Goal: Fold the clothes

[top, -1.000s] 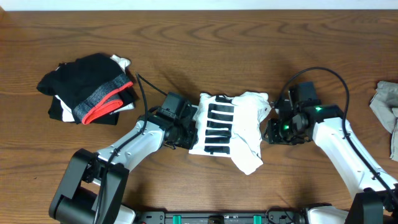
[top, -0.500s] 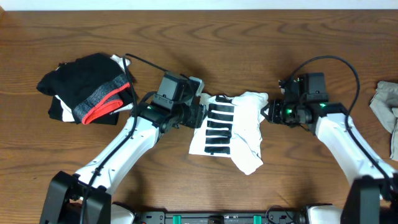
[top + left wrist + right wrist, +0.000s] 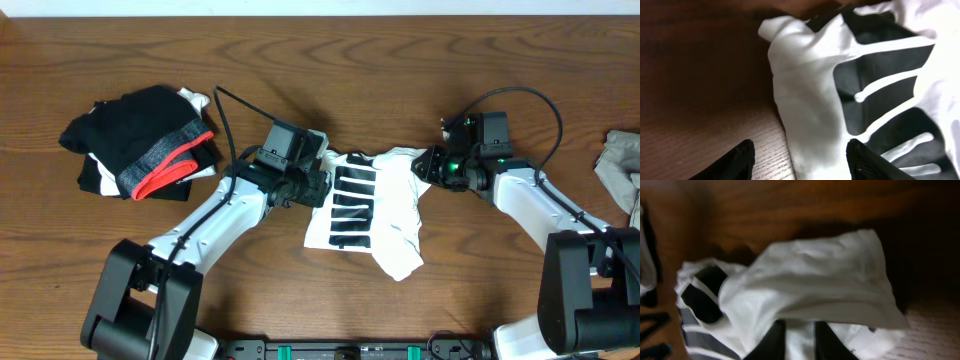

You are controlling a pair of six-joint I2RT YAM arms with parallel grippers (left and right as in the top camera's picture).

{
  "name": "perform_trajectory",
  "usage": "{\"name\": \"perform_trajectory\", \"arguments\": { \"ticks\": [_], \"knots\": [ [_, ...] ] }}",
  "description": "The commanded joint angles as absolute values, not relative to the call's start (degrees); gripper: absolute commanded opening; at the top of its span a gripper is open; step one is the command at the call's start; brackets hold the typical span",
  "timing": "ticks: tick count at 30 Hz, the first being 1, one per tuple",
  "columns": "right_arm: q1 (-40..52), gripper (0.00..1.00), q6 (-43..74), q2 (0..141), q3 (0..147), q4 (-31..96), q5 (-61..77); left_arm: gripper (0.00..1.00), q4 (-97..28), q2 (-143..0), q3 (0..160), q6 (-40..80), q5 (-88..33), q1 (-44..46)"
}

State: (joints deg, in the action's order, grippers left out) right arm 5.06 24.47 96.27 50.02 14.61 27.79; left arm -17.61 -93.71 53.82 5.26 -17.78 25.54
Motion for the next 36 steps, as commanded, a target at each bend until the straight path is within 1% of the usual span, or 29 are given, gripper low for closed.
{"name": "perform_trajectory", "arguments": {
  "ticks": [1, 3, 7, 11, 13, 14, 15, 17, 20, 21, 23, 27, 28, 30, 31, 32, 33, 36],
  "knots": [
    [5.96, 0.12, 25.93, 96.38, 49.95, 13.78, 28.23, 0.61, -17.67, -94.41, 53.84, 4.54, -17.32, 25.3],
    [5.98, 0.11, 25.93, 96.38, 49.95, 13.67, 25.56, 0.61, -17.67, -94.41, 53.84, 4.51, -17.32, 25.3],
    [6.0, 0.03, 25.87, 96.38, 49.95, 12.53, 18.04, 0.61, -17.67, -94.41, 53.84, 4.51, -17.32, 25.3],
    [5.5, 0.01, 24.71, 96.38, 49.95, 9.87, 14.96, 0.61, -17.74, -94.41, 53.84, 4.51, -17.32, 25.3],
    [4.69, 0.05, 24.14, 96.38, 49.98, 8.38, 15.66, 0.61, -17.91, -94.41, 53.84, 4.51, -17.32, 25.3],
    [4.27, 0.08, 22.96, 96.38, 49.98, 8.08, 17.58, 0.61, -18.06, -94.41, 53.84, 4.51, -17.32, 25.3],
    [3.92, 0.13, 21.78, 96.38, 49.98, 8.19, 19.42, 0.61, -18.15, -94.41, 53.84, 4.51, -17.32, 25.3],
    [3.33, 0.26, 19.05, 96.38, 49.98, 10.39, 22.83, 0.61, -18.39, -94.41, 53.84, 4.51, -17.32, 25.3],
    [3.22, 0.41, 15.05, 96.38, 49.98, 14.24, 22.7, 0.61, -18.83, -94.41, 53.84, 4.51, -17.32, 25.3],
    [3.22, 0.43, 13.82, 96.38, 49.98, 14.87, 22.61, 0.61, -18.96, -94.41, 53.84, 4.51, -17.32, 25.3],
    [3.25, 0.41, 12.38, 96.38, 49.98, 15.7, 22.48, 0.61, -18.96, -94.41, 53.84, 4.51, -17.32, 25.3],
    [3.31, 0.25, 12.12, 96.38, 49.95, 15.66, 18.61, 0.61, -18.9, -94.41, 53.84, 4.49, -17.3, 25.3],
    [3.4, 0.25, 12.12, 96.38, 49.95, 15.46, 16.53, 0.61, -18.92, -94.41, 53.84, 4.51, -17.3, 25.3],
    [3.38, 0.26, 12.08, 96.38, 49.95, 15.31, 13.08, 0.61, -18.94, -94.41, 53.84, 4.51, -17.3, 25.3],
    [3.38, 0.28, 11.49, 96.38, 49.95, 15.25, 11.27, 0.61, -18.96, -94.41, 53.84, 4.51, -17.3, 25.3],
    [3.38, 0.36, 9.32, 96.38, 49.95, 15.27, 10.92, 0.61, -18.94, -94.41, 53.84, 4.51, -17.3, 25.3],
    [3.38, 0.4, 7.35, 96.38, 49.95, 15.59, 11.09, 0.61, -18.96, -94.41, 53.84, 4.51, -17.3, 25.3],
    [3.38, 0.4, 3.18, 96.38, 49.95, 17.47, 13.67, 0.61, -18.98, -94.41, 53.84, 4.51, -17.3, 25.3]
  ]
}}
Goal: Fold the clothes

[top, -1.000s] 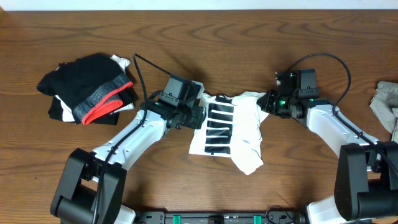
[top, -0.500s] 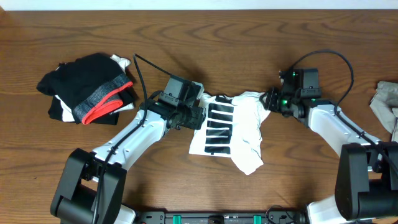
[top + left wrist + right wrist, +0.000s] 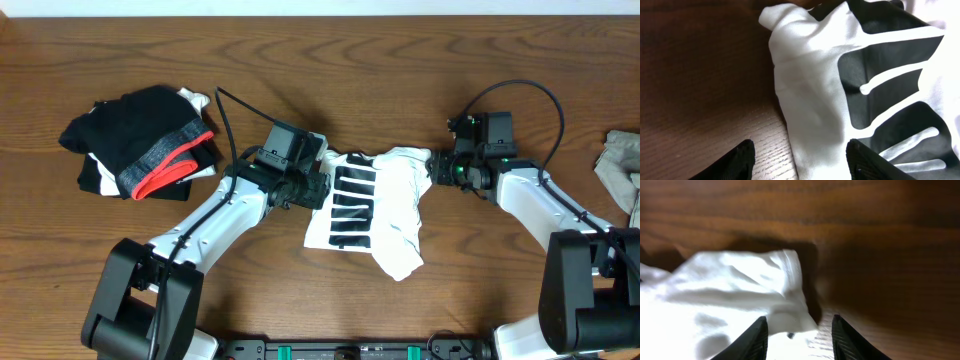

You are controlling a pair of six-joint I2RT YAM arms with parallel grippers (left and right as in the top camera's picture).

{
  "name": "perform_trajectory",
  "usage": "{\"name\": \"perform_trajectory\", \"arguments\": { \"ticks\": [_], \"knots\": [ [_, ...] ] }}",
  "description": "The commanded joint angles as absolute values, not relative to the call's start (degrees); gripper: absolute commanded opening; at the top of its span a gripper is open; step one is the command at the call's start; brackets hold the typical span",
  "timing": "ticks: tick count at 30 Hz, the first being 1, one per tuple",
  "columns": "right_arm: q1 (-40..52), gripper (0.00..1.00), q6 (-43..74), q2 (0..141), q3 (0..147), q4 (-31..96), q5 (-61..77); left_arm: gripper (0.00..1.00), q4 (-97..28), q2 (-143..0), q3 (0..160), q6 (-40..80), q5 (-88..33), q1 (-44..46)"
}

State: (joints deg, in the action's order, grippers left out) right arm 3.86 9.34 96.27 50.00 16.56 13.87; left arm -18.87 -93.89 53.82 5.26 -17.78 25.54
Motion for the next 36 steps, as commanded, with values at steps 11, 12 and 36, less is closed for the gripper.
{"name": "perform_trajectory", "arguments": {
  "ticks": [11, 12, 36],
  "knots": [
    [3.4, 0.38, -2.44, 96.38, 49.95, 17.58, 18.04, 0.61, -18.96, -94.41, 53.84, 4.51, -17.3, 25.3],
    [3.4, 0.36, -2.35, 96.38, 49.95, 16.82, 18.02, 0.61, -18.94, -94.41, 53.84, 4.49, -17.3, 25.3],
    [3.44, 0.42, -5.43, 96.73, 49.6, 19.11, 19.05, 0.61, -19.38, -94.41, 53.8, 4.51, -17.3, 25.3]
  ]
}}
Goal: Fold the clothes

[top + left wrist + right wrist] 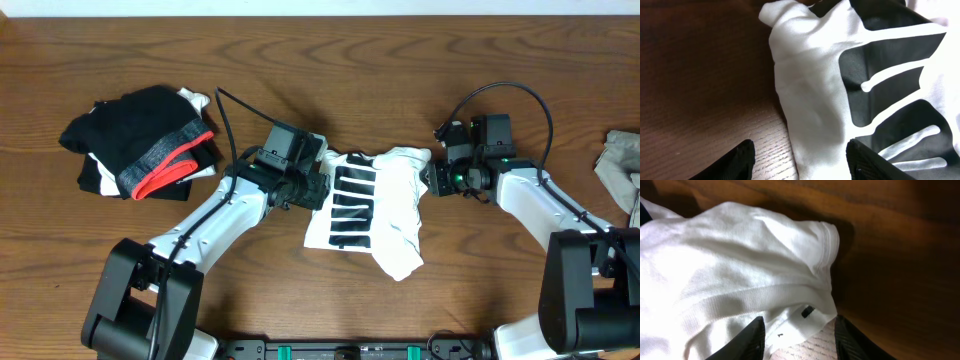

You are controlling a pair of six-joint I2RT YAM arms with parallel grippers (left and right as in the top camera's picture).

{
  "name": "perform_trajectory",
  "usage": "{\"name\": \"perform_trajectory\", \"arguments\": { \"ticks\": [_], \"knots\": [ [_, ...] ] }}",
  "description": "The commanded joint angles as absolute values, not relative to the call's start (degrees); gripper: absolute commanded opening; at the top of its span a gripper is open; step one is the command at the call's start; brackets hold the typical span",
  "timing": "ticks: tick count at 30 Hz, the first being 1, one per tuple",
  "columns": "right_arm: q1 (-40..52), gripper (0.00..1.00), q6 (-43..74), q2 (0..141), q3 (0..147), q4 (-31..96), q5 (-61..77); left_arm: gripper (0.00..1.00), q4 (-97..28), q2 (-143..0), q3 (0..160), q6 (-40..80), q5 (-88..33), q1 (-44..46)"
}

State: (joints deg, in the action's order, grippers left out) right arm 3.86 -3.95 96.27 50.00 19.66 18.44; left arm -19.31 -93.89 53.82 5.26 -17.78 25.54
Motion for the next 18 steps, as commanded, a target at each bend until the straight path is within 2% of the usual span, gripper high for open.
{"name": "perform_trajectory", "arguments": {
  "ticks": [1, 3, 5, 11, 13, 14, 18],
  "knots": [
    [3.44, 0.41, -5.39, 96.73, 49.36, 18.13, 18.09, 0.61, -19.38, -94.41, 53.8, 4.51, -17.3, 25.3],
    [3.44, 0.36, -4.82, 96.75, 48.73, 15.92, 16.27, 0.61, -19.4, -94.41, 53.8, 4.51, -17.3, 25.3],
    [3.44, 0.26, -3.51, 96.77, 47.77, 13.21, 15.22, 0.61, -19.4, -94.41, 53.8, 4.51, -17.3, 25.3],
    [3.49, 0.22, -2.61, 96.77, 44.99, 9.61, 17.17, 0.61, -19.42, -94.41, 53.8, 4.51, -17.3, 25.3],
    [3.42, 0.06, -2.61, 96.77, 44.86, 8.91, 16.8, 0.61, -19.4, -94.41, 53.8, 4.51, -17.3, 25.3],
    [3.36, 0.01, -2.61, 96.77, 44.88, 8.03, 16.73, 0.61, -19.42, -94.41, 53.8, 4.51, -17.3, 25.3],
    [2.63, 0.01, -2.59, 96.75, 45.8, 3.7, 17.19, 0.61, -19.62, -94.41, 53.8, 4.51, -17.3, 25.3]
  ]
}}
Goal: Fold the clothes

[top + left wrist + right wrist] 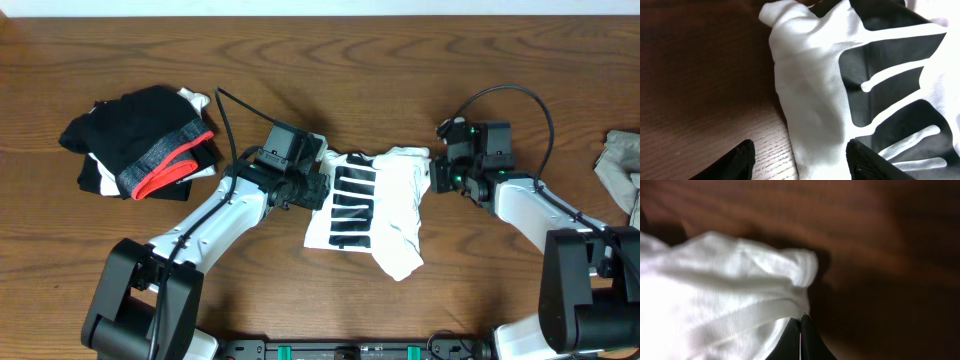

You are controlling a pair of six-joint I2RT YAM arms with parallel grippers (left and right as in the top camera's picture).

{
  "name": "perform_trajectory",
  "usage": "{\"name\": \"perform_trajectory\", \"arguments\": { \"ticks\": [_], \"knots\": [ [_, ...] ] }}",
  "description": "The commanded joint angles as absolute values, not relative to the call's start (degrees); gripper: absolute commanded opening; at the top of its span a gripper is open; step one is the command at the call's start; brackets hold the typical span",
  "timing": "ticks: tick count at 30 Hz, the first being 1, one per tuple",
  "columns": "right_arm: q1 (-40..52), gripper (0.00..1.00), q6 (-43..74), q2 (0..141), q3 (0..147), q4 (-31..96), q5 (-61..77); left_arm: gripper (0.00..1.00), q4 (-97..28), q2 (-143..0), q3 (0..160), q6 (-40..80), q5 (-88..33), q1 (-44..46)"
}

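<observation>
A white shirt with black bars (368,205) lies crumpled at the table's middle. My left gripper (318,186) sits at its left edge. In the left wrist view this gripper (801,162) is open, with the shirt's white left side (810,100) running down between the two fingers. My right gripper (438,176) is at the shirt's upper right corner. In the right wrist view it (800,337) is shut on the white sleeve hem (765,285), with a sliver of cloth pinched between the fingers.
A pile of black clothes with a red-trimmed band (140,142) lies at the left. A grey garment (622,168) pokes in at the right edge. Bare wooden table (330,60) surrounds the shirt.
My right gripper, which stood open astride the sleeve hem, is now shut on it. The left gripper and the shirt's left side have not moved.
At first my right gripper was shut on a fold of the white sleeve. It then stood open with the sleeve lying farther right on the table, then open over the hem, and now grips that hem. The left gripper stayed open at the left edge.
</observation>
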State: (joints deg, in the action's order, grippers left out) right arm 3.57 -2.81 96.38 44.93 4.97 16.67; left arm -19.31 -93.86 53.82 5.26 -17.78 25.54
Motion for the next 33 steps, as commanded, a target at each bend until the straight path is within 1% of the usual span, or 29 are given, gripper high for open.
{"name": "perform_trajectory", "arguments": {
  "ticks": [1, 4, 9, 11, 14, 16, 18, 19, 20, 21, 22, 25, 27, 28, 30, 33],
  "knots": [
    [2.42, 0.01, -2.61, 96.71, 46.33, 3.01, 18.11, 0.61, -19.75, -94.41, 53.8, 4.51, -17.3, 25.3],
    [1.72, 0.01, -1.52, 96.68, 47.99, 1.41, 20.64, 0.61, -20.29, -94.41, 53.8, 4.51, -17.3, 25.3],
    [1.41, 0.01, -0.67, 96.68, 48.86, -1.34, 20.47, 0.61, -20.29, -94.41, 53.8, 4.49, -17.3, 25.3],
    [1.41, 0.02, 0.16, 96.68, 48.86, -2.52, 17.82, 0.61, -20.27, -94.41, 53.8, 4.49, -17.28, 25.3],
    [1.41, 0.07, 3.66, 96.68, 48.86, -3.46, 12.45, 0.61, -20.27, -94.41, 53.8, 4.49, -17.28, 25.3],
    [1.41, 0.15, 4.71, 96.68, 48.86, -3.4, 10.66, 0.62, -20.29, -94.41, 53.8, 4.51, -17.28, 25.3],
    [1.41, 0.34, 4.84, 96.68, 48.86, -2.24, 9.65, 0.63, -20.32, -94.41, 53.8, 4.99, -17.3, 25.3],
    [1.41, 0.44, 5.96, 96.68, 48.86, -1.17, 8.36, 0.68, -20.32, -94.41, 53.8, 5.74, -17.3, 25.3],
    [1.37, 0.57, 7.27, 96.68, 48.86, 0.08, 7.14, 0.72, -20.23, -94.37, 53.82, 7.29, -17.3, 25.21],
    [1.28, 0.64, 8.05, 96.68, 48.86, 1.21, 6.63, 0.75, -20.03, -94.28, 53.82, 9.23, -17.32, 25.06],
    [1.1, 0.68, 8.54, 96.68, 48.86, 2.57, 6.68, 0.81, -19.68, -94.19, 53.84, 12.36, -17.32, 24.71],
    [1.02, 0.7, 9.65, 96.68, 48.86, 6.13, 10.7, 0.9, -17.82, -94.17, 53.87, 20.1, -17.96, 23.24],
    [1.04, 0.7, 9.65, 96.68, 48.86, 8.1, 16.43, 0.92, -16.1, -94.17, 53.87, 23.57, -21.82, 21.85],
    [1.04, 0.68, 9.65, 96.68, 48.86, 8.84, 20.29, 0.94, -15.14, -94.19, 53.87, 24.67, -24.56, 21.23],
    [1.15, 0.6, 9.63, 96.68, 48.86, 10.28, 28.38, 0.99, -13.54, -94.26, 53.87, 25.69, -28.01, 20.53],
    [1.3, 0.53, 9.67, 96.68, 48.86, 12.34, 35.75, 0.98, -14.7, -94.35, 53.76, 26.35, -28.14, 20.47]
  ]
}}
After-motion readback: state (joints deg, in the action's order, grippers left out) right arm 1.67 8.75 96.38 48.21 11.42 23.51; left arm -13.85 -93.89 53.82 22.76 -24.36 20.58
